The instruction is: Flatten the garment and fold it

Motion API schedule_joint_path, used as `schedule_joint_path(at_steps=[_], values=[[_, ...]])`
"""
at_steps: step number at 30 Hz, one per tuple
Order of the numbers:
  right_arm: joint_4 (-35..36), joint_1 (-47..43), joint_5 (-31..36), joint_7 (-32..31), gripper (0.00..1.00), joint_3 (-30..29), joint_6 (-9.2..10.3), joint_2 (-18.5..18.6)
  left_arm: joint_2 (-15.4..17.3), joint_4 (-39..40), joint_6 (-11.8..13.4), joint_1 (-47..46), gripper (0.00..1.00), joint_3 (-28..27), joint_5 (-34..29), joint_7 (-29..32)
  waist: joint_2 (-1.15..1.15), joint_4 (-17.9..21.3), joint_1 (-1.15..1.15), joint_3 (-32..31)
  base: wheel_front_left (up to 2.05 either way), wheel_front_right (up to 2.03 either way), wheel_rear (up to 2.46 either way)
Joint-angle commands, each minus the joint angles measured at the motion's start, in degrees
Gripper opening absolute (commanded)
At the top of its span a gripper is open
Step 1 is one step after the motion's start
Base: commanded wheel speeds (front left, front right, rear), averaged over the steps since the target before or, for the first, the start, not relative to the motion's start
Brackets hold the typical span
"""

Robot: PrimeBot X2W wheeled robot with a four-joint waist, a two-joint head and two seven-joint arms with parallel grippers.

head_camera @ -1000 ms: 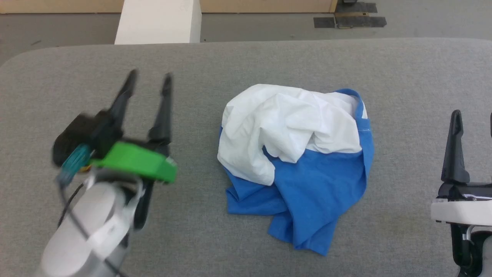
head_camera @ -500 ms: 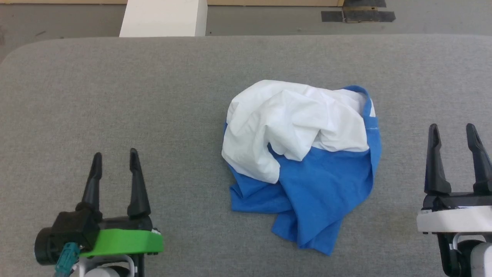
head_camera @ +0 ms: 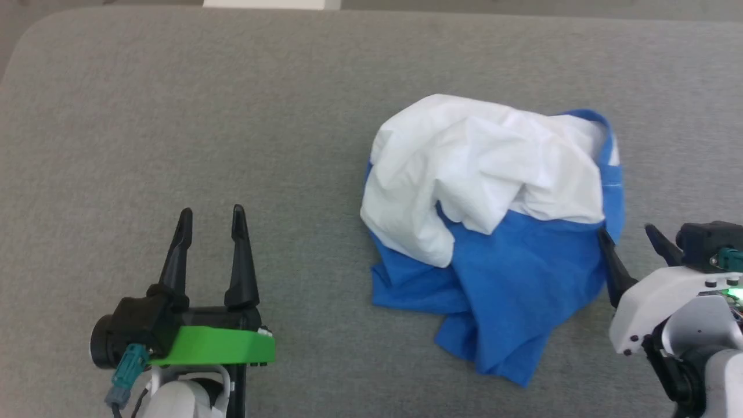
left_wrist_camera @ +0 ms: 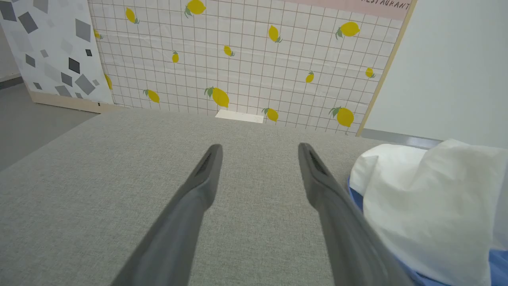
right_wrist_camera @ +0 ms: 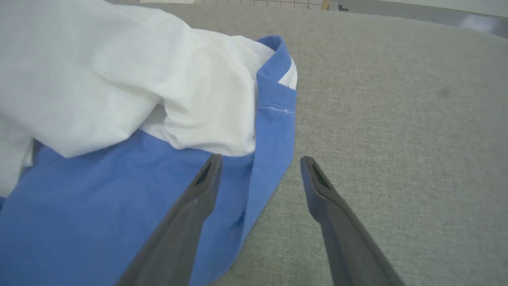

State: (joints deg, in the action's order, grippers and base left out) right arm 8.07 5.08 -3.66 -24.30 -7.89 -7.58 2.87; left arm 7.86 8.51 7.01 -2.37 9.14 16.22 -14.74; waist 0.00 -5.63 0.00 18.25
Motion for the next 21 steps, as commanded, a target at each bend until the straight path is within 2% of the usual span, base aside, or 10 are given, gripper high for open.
schedule_joint_path(at_steps=[1,7,8,9,10,17,19,21], values=[[-0.09,-0.34,0.16,-1.67,1.00,-0.59,0.09,0.00,-0.59,-0.47,-0.76,-1.09,1.00,-0.49,-0.49,-0.25,0.00,-2.62,0.00,2.29,0.00,0.00,0.00],[-0.86,-2.59,0.24,-9.67,1.00,-1.74,0.09,0.00,-2.82,-2.28,-3.81,-1.82,1.00,-1.88,-1.91,-0.26,0.00,-5.48,0.00,3.14,0.00,0.00,0.00],[-0.79,-3.00,-0.37,-10.72,0.95,-1.74,0.09,0.00,-3.11,-2.57,-4.24,-1.85,1.00,-2.13,-2.11,-0.26,0.00,-5.80,0.00,3.03,0.00,0.00,0.00],[-0.57,-3.24,-0.72,-11.23,0.11,-1.65,0.09,0.00,-3.33,-2.78,-4.56,-1.84,1.00,-2.33,-2.26,-0.26,0.00,-6.00,0.00,2.90,0.00,0.00,0.00],[-0.09,-3.35,-0.90,-11.36,0.00,-1.64,0.09,0.00,-3.56,-3.06,-4.91,-1.77,1.00,-2.61,-2.42,-0.26,0.00,-6.18,0.00,2.63,0.00,0.00,0.00],[3.76,-1.88,1.82,-11.65,0.00,-2.38,0.09,0.14,-4.51,-4.37,-6.21,-0.74,1.00,-3.92,-3.18,-0.26,0.00,-5.77,0.00,0.38,0.00,0.00,0.00],[5.36,-0.97,2.77,-13.05,0.00,-3.01,0.09,1.98,-4.65,-4.39,-6.45,-0.64,1.00,-4.12,-3.31,-0.26,0.00,-5.57,0.00,0.22,0.00,0.00,0.00],[6.45,0.39,2.79,-15.21,0.00,-4.21,0.09,6.01,-4.74,-4.22,-6.77,-0.61,1.00,-4.45,-3.47,-0.26,0.00,-5.27,0.00,0.49,0.00,0.00,0.00]])
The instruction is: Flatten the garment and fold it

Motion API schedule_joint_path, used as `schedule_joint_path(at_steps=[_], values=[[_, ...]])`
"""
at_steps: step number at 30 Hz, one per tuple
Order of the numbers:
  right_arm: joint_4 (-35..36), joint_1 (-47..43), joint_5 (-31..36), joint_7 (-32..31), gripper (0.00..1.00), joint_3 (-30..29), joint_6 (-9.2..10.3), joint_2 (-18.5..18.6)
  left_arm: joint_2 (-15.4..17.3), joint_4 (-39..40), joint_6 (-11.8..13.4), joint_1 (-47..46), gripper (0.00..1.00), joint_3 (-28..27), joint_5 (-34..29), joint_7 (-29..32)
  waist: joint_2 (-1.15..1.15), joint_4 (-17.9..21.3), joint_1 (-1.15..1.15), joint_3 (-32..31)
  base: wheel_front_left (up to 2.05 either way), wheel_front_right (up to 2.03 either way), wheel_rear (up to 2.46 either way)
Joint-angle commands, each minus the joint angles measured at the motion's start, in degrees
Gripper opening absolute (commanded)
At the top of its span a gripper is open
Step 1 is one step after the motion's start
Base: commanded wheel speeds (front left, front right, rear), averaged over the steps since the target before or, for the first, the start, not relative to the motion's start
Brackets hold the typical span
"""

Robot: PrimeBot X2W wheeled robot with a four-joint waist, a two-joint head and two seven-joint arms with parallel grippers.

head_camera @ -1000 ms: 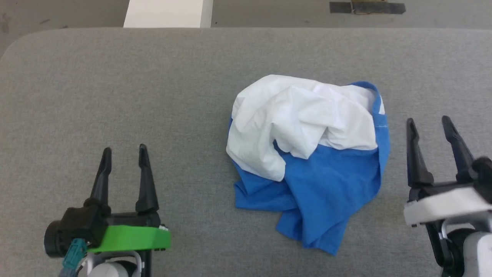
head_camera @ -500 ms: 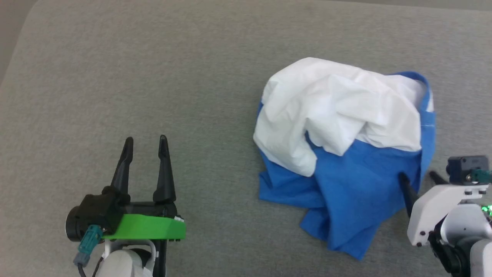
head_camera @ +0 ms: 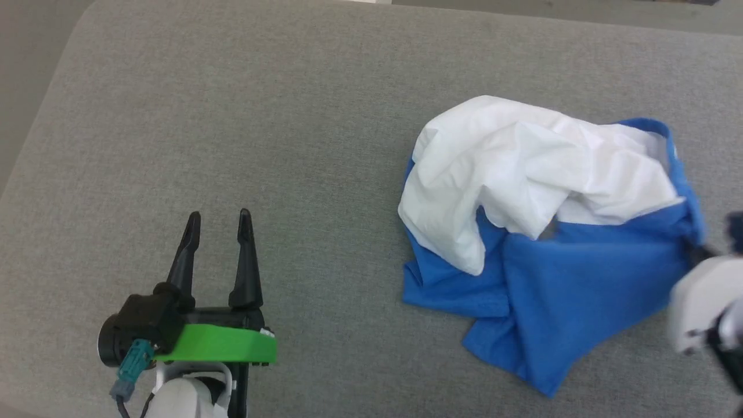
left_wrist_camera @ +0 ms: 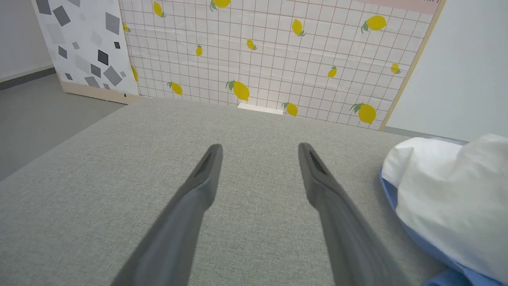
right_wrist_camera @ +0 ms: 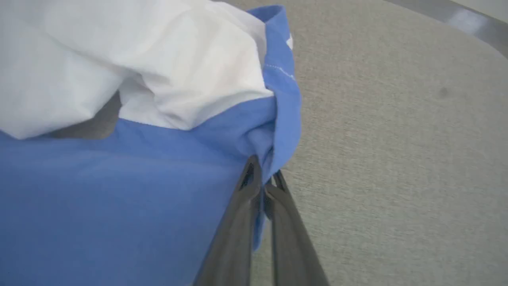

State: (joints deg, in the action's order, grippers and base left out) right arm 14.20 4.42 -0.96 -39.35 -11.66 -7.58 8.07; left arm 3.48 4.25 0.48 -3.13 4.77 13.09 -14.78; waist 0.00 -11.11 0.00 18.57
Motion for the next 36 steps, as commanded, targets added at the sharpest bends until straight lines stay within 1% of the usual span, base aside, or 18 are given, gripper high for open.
schedule_joint_path(at_steps=[1,4,5,9,11,14,15,16,17,18,22,25,27,31,33,36], values=[[0.65,1.73,0.23,-1.35,0.00,-1.10,0.09,3.44,-0.39,0.15,-0.44,0.09,1.00,-0.22,-0.47,-0.21,0.00,0.29,0.00,0.46,0.00,0.00,0.00],[-0.24,3.70,-0.34,-3.39,0.00,-3.24,0.09,11.21,-0.46,0.34,-0.93,-0.34,1.00,-0.55,-0.80,-0.21,0.00,0.35,0.00,1.57,0.00,0.00,0.00],[-1.12,4.46,-0.54,-3.65,0.00,-3.89,0.09,14.38,-0.48,0.35,-1.08,-0.55,1.00,-0.62,-0.88,-0.21,0.00,0.31,0.00,2.05,0.00,0.00,0.00],[-5.97,7.02,-0.10,-1.92,0.00,-5.24,0.09,25.05,-0.54,0.07,-1.56,-1.43,1.00,-0.58,-0.96,-0.21,0.00,-0.15,0.00,3.73,0.00,0.00,0.00],[-8.78,8.15,0.01,-0.02,0.00,-4.73,0.09,29.01,-0.56,-0.08,-1.78,-1.94,1.00,-0.50,-0.93,-0.21,0.00,-0.50,0.00,4.45,0.00,0.00,0.00],[-13.05,10.58,0.47,4.30,0.00,-3.38,0.09,32.48,-0.57,-0.41,-1.94,-2.67,1.00,-0.48,-0.99,-0.21,0.00,-1.02,0.00,5.47,0.00,0.00,0.00],[-14.42,11.45,0.64,5.55,0.00,-3.10,0.09,32.70,-0.58,-0.52,-2.00,-2.87,1.00,-0.47,-1.02,-0.21,0.00,-1.12,0.00,5.71,0.00,0.00,0.00],[-16.10,12.61,0.70,7.24,0.34,-2.79,0.09,32.35,-0.58,-0.65,-2.07,-3.14,1.00,-0.41,-1.06,-0.21,0.00,-1.24,0.00,6.00,0.00,0.00,0.00],[-17.54,13.55,0.92,8.25,0.58,-2.76,0.09,31.72,-0.58,-0.71,-2.08,-3.37,1.00,-0.36,-1.08,-0.21,0.00,-1.25,0.00,6.29,0.00,0.00,0.00],[-19.46,14.57,1.35,9.08,1.00,-2.66,0.09,30.66,-0.58,-0.82,-2.07,-3.68,1.00,-0.23,-1.11,-0.21,0.00,-1.24,0.00,6.49,0.00,0.00,0.00],[-24.34,17.51,2.47,11.43,1.00,-1.46,0.09,26.79,-0.59,-1.15,-2.04,-4.59,1.00,0.39,-1.05,-0.22,0.00,-0.63,0.00,6.58,0.00,0.00,0.00],[-25.12,19.09,1.53,12.45,1.00,-0.72,0.09,24.52,-0.59,-1.33,-1.89,-4.80,1.00,0.35,-1.25,-0.22,0.00,0.46,0.00,5.65,0.00,0.00,0.00],[-24.25,19.34,0.02,12.19,1.00,-0.51,0.09,22.98,-0.59,-1.43,-1.75,-4.64,1.00,0.10,-1.40,-0.22,0.00,1.37,0.00,4.61,0.00,0.00,0.00],[-19.43,16.84,-5.48,9.80,1.00,-0.67,0.09,19.48,-0.59,-1.37,-1.50,-3.76,1.00,-0.40,-1.31,-0.22,0.00,3.11,0.00,2.27,0.00,0.00,0.00],[-15.32,13.80,-7.54,7.54,1.00,-0.83,0.09,17.95,-0.59,-1.30,-1.34,-3.19,1.00,-0.53,-1.27,-0.22,0.00,3.86,0.00,1.35,0.00,0.00,0.00],[-7.56,7.73,-10.40,4.04,1.00,-0.97,0.09,14.52,-0.59,-0.92,-1.09,-2.49,1.00,-0.68,-1.26,-0.22,0.00,4.78,0.00,0.74,0.00,0.00,0.00]])
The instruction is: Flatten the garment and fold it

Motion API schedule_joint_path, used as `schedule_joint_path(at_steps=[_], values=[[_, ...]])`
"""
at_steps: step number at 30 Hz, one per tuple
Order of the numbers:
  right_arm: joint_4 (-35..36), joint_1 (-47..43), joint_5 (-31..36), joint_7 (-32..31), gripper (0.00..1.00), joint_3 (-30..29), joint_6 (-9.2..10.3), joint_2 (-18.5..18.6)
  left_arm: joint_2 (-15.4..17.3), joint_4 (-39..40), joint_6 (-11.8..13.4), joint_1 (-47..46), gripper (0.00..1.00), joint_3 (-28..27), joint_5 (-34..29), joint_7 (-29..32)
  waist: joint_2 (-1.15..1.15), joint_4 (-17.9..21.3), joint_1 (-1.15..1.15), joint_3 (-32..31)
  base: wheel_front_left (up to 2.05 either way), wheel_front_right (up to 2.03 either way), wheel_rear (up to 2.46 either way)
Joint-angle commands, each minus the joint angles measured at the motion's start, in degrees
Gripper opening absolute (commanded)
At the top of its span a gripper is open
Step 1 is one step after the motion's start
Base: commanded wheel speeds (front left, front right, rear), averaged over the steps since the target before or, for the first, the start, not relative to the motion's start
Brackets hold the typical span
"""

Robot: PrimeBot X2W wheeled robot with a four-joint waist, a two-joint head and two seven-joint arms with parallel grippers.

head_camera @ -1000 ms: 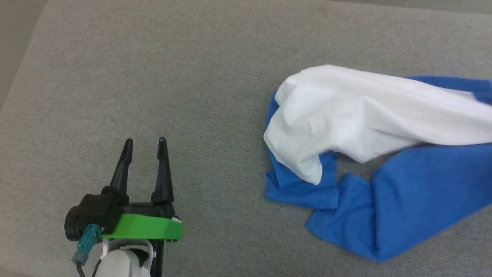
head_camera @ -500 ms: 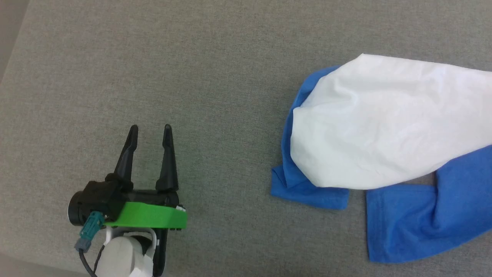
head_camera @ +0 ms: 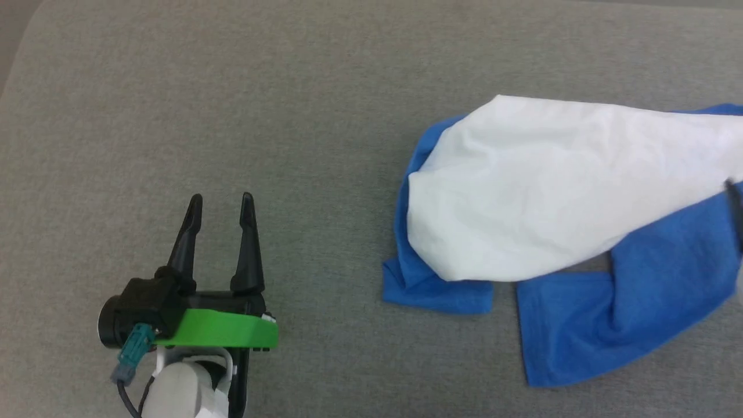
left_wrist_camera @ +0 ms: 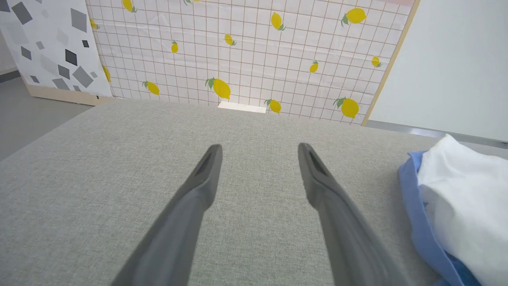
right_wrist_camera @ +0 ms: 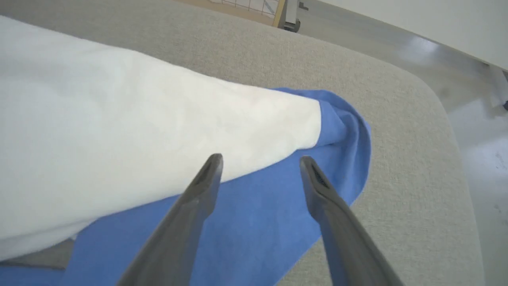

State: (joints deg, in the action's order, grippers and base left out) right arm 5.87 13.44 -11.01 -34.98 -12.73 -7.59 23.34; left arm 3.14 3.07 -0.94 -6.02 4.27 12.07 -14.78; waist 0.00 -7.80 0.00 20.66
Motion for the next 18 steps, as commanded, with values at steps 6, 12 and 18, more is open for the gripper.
schedule_joint_path(at_steps=[6,12,18], values=[[11.80,-14.06,-1.48,-4.40,1.00,1.44,0.10,-9.20,-0.26,0.80,0.22,0.70,1.00,-0.38,-0.16,-0.22,0.00,1.80,0.00,-0.82,0.00,0.00,0.00],[10.26,-16.98,2.06,-2.49,1.00,5.38,0.10,-11.32,-0.26,0.60,-0.39,0.25,1.00,-0.60,-0.63,-0.22,0.00,1.50,0.00,1.02,0.00,0.00,0.00],[1.59,-14.90,6.38,-1.93,0.00,10.54,0.10,-6.67,-0.26,0.20,-0.86,-1.05,1.00,-0.41,-1.21,-0.22,0.00,0.93,0.00,2.03,0.00,0.00,0.00]])
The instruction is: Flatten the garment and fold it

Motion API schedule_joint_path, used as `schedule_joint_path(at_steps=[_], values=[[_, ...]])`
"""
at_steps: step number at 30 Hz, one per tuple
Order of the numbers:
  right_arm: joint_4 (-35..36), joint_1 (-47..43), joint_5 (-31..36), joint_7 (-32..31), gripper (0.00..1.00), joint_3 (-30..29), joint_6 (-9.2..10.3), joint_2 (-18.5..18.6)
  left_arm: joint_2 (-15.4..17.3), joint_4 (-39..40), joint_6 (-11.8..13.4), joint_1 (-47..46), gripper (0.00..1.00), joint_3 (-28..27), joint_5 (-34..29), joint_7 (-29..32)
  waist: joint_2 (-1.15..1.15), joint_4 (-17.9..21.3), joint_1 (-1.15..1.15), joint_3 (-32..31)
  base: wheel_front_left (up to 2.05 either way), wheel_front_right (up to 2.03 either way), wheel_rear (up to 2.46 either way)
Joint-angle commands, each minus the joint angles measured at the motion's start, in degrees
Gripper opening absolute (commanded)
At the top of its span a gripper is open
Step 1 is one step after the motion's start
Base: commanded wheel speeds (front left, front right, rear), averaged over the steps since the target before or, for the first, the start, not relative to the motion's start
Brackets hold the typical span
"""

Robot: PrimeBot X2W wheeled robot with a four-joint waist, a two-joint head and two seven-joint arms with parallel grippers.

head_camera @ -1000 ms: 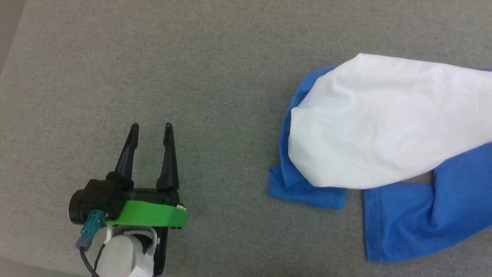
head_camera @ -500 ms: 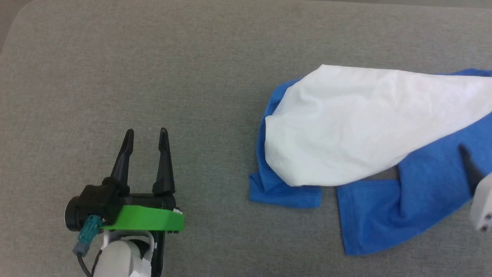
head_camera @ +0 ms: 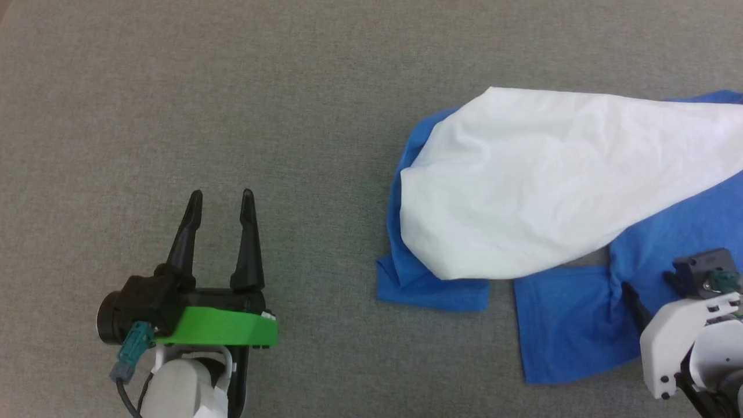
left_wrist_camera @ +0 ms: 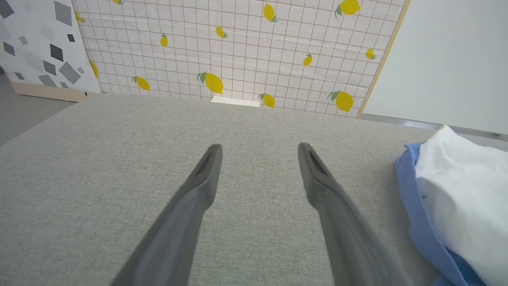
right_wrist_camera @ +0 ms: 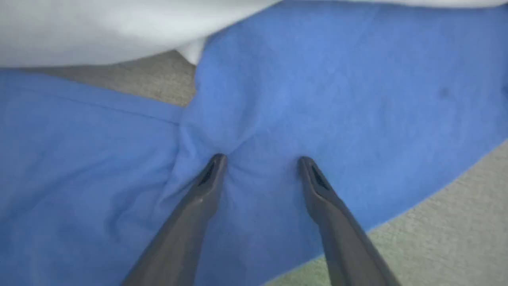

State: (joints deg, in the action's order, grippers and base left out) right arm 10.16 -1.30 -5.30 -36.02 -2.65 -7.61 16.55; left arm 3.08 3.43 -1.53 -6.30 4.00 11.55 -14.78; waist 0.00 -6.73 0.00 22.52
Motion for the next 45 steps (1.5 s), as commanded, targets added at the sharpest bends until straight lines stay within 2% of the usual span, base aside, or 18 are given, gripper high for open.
schedule_joint_path(at_steps=[1,4,9,13,16,20,21,27,28,29,30,33,36,41,45], values=[[-3.37,0.14,0.70,-1.15,0.00,0.86,0.12,0.41,-0.20,-0.22,-0.25,-0.88,1.00,-0.16,-0.75,-0.22,0.00,-0.08,0.00,0.21,0.00,0.00,0.00],[-3.22,1.84,0.70,-1.06,0.00,0.24,0.12,0.52,-0.20,-0.28,-0.04,-0.77,1.00,-0.56,-0.82,-0.22,0.00,0.81,0.00,-0.02,0.00,0.00,0.00],[2.33,4.06,0.91,-0.90,0.00,-3.90,0.12,2.07,-0.20,-0.35,0.16,-0.18,1.00,-0.87,-0.47,-0.22,0.00,2.61,0.00,-1.02,0.00,0.00,0.00],[8.07,5.18,0.82,-2.67,0.00,-11.43,0.12,4.05,-0.20,0.00,0.28,0.18,1.00,-1.19,-0.29,-0.22,0.00,3.89,0.00,-1.20,0.00,0.00,0.00],[8.99,4.27,1.10,-4.14,0.00,-18.02,0.12,6.32,-0.20,0.11,0.12,0.03,1.00,-1.11,-0.29,-0.22,0.00,3.96,0.00,-0.77,0.00,0.00,0.00],[5.15,1.85,2.25,-2.69,0.00,-25.75,0.12,8.62,-0.20,-0.09,-0.46,-0.57,1.00,-0.76,-0.37,-0.22,0.00,3.05,0.00,0.27,0.00,0.00,0.00],[-0.89,0.96,2.60,0.35,0.00,-26.79,0.12,7.66,-0.20,-0.86,-0.87,-0.88,1.00,-0.37,-0.82,-0.22,0.00,2.18,0.00,0.78,0.00,0.00,0.00],[-14.32,2.20,1.99,3.63,0.00,-21.21,0.12,4.10,-0.20,-1.94,-1.38,-0.61,1.00,-0.29,-1.31,-0.22,0.00,1.15,0.00,-0.22,0.00,0.00,0.00],[-15.84,2.66,2.15,4.30,0.10,-20.76,0.12,3.85,-0.20,-2.14,-1.41,-0.45,1.00,-0.28,-1.38,-0.22,0.00,1.10,0.00,-0.66,0.00,0.00,0.00],[-17.33,3.16,2.31,5.16,0.33,-20.16,0.12,3.80,-0.20,-2.33,-1.41,-0.24,1.00,-0.28,-1.45,-0.22,0.00,1.07,0.00,-1.09,0.00,0.00,0.00],[-18.24,3.65,2.29,5.77,1.00,-19.92,0.12,3.74,-0.20,-2.47,-1.38,-0.10,1.00,-0.30,-1.50,-0.22,0.00,1.12,0.00,-1.55,0.00,0.00,0.00],[-18.66,5.00,2.04,6.98,1.00,-19.65,0.12,4.58,-0.20,-2.56,-1.22,0.54,1.00,-0.45,-1.38,-0.22,0.00,1.57,0.00,-3.20,0.00,0.00,0.00],[-14.91,5.64,1.06,7.04,1.00,-19.77,0.12,6.20,-0.20,-2.62,-0.90,1.47,1.00,-0.62,-1.01,-0.22,0.00,2.28,0.00,-4.92,0.00,0.00,0.00],[-1.27,5.42,-3.58,3.29,1.00,-19.64,0.12,6.35,-0.20,-2.17,-0.12,3.13,1.00,-1.07,-0.16,-0.22,0.00,3.61,0.00,-6.88,0.00,0.00,0.00],[10.21,5.16,-7.66,-1.08,1.00,-14.24,0.12,4.15,-0.20,-1.82,0.17,3.86,1.00,-1.27,0.20,-0.22,0.00,4.17,0.00,-7.19,0.00,0.00,0.00]])
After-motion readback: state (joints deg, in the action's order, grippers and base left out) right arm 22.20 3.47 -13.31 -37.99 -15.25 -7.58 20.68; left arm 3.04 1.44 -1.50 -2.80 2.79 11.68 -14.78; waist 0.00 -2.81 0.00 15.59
